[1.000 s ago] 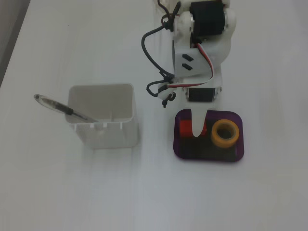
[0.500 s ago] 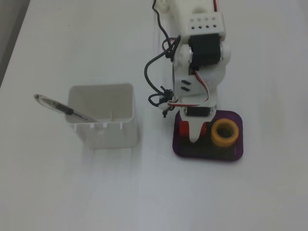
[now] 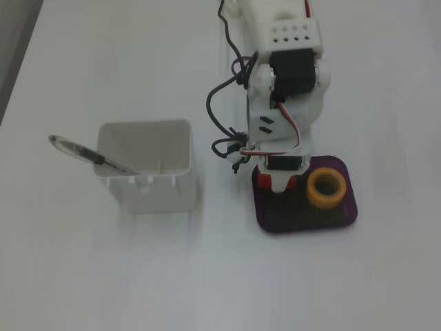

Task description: Remove the cube from the box.

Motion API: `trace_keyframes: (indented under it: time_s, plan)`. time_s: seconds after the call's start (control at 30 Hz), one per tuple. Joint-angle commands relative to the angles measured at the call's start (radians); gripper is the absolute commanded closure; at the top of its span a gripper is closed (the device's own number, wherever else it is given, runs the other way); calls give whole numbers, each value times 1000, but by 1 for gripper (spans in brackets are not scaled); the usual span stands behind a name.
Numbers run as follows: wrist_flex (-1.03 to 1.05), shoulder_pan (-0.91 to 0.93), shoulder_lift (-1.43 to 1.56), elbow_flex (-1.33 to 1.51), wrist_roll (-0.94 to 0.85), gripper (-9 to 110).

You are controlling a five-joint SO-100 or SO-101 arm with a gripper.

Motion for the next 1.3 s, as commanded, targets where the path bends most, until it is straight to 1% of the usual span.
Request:
trace_keyframes:
  time_s: [0.0, 0.3, 0.4, 0.47, 0.57, 0.8, 1.03, 1.17, 1.27]
  plan:
    - [12, -9, 37, -144, 8, 102]
    - [308, 2, 109, -480, -2, 102]
    - [341, 6, 160, -486, 12, 102]
    - [342, 14, 229, -439, 46, 102]
    - [341, 41, 373, -241, 67, 102]
    - [311, 58, 765, 348, 67, 102]
    - [28, 58, 1077, 933, 58, 102]
    - [-169, 52, 1193, 1230, 66, 102]
    - [-328, 44, 1249, 1401, 66, 102]
